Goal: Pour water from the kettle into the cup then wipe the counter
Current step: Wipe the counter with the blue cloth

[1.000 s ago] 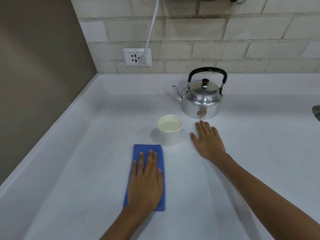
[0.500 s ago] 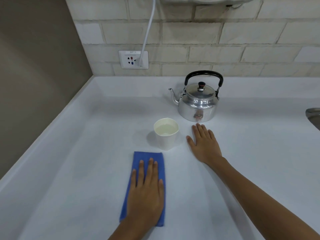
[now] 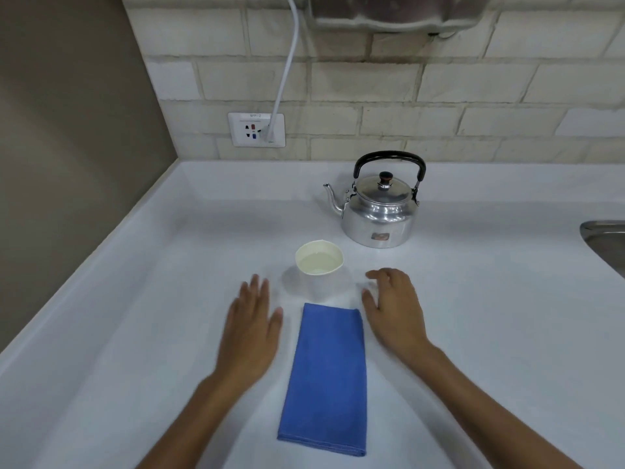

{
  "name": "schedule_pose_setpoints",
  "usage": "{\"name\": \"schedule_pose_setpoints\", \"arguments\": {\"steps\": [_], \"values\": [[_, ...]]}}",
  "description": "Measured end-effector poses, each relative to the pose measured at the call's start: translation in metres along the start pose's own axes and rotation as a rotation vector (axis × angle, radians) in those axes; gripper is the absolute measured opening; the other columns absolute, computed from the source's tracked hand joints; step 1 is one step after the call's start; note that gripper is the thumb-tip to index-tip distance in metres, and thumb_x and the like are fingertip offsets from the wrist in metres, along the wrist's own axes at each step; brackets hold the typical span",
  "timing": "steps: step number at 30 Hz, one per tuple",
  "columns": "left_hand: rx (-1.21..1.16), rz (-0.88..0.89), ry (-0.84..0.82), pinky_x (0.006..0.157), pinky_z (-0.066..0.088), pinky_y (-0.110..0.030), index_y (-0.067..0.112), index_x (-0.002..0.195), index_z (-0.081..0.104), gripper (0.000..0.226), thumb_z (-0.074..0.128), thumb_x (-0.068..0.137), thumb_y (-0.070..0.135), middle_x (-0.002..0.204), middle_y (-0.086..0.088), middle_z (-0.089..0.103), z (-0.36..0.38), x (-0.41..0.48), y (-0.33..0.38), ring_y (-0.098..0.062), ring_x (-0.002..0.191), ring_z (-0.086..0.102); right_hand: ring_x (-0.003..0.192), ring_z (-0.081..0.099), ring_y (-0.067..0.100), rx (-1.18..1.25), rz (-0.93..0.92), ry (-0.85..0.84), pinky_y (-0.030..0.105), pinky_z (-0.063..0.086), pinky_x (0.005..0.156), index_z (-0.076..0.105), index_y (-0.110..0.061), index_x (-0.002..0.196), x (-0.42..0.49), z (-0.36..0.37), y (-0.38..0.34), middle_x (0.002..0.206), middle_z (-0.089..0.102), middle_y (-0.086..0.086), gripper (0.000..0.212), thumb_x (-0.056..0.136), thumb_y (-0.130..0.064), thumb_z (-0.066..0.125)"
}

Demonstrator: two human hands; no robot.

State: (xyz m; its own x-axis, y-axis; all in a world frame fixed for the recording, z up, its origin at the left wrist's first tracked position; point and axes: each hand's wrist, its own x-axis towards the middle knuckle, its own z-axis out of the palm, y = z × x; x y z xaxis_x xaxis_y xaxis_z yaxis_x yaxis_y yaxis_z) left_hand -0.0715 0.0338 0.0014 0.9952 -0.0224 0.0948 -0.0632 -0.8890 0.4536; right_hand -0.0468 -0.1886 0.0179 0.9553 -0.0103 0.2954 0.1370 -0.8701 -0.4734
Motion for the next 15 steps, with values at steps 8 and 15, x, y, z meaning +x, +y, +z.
{"name": "schedule_pose_setpoints", "arguments": {"steps": [8,15], "values": [[0.217,-0.057,-0.030,0.116,-0.001,-0.034,0.012,0.144,-0.002,0.056,0.016,0.097,0.036,0.157,-0.004,-0.002,0.017,0.028,-0.028,-0.018,0.144,-0.003,0.144,-0.012,0.020,0.000,-0.015,-0.317,0.030,-0.012,0.115,-0.002,-0.014,0.147,-0.079,0.036,-0.070,0.158,-0.009,0.003,0.063,0.098,-0.043,0.024],[0.253,-0.035,0.002,0.115,-0.003,-0.031,0.013,0.144,-0.006,0.057,0.015,0.097,0.037,0.157,-0.003,-0.003,0.021,0.027,-0.034,-0.016,0.144,-0.003,0.122,0.053,0.020,-0.269,-0.091,-0.271,0.034,-0.001,0.108,0.055,-0.010,0.126,-0.091,0.020,-0.049,0.133,0.057,0.007,0.054,0.090,-0.045,0.036]]}}
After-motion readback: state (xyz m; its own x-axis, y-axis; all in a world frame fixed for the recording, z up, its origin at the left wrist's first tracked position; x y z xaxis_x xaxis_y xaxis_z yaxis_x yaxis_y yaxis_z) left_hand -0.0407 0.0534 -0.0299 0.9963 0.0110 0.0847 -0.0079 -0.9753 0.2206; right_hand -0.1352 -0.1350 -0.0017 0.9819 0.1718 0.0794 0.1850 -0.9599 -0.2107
